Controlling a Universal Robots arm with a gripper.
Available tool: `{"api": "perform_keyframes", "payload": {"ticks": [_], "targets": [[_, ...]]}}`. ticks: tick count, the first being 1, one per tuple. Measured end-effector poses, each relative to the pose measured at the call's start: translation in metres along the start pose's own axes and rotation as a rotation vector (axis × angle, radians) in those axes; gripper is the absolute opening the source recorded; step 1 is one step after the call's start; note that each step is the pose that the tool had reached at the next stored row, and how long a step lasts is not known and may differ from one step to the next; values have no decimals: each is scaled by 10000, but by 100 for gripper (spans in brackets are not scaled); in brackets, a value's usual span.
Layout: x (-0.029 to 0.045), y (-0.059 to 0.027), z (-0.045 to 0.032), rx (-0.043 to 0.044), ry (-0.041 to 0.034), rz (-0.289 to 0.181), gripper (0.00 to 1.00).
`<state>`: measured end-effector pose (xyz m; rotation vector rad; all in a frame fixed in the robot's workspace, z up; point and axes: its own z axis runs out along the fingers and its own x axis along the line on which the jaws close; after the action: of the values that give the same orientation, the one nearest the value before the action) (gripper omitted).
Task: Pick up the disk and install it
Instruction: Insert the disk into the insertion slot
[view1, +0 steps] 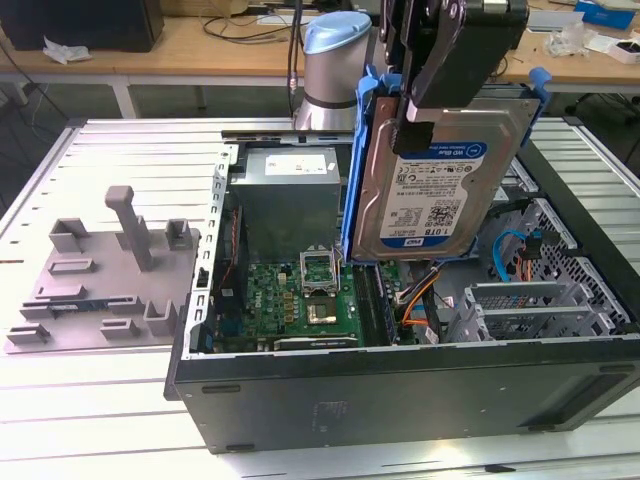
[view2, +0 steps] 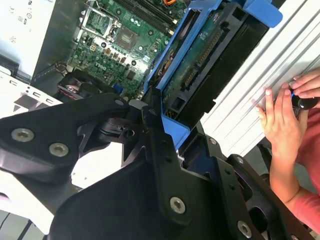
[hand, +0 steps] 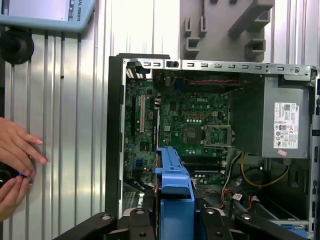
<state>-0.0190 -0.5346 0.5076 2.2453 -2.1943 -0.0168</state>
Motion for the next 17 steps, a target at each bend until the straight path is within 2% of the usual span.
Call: {"api": "perform_keyframes", "payload": {"ticks": [3, 8, 11, 13, 17], "targets": [[15, -14, 0, 0, -2, 1, 37], [68, -85, -1, 2, -42, 12, 37], [101, -131, -1, 3, -87, 18, 37], [134, -187, -2, 4, -155, 23, 37], [163, -247, -2, 6, -230, 30, 37]]}}
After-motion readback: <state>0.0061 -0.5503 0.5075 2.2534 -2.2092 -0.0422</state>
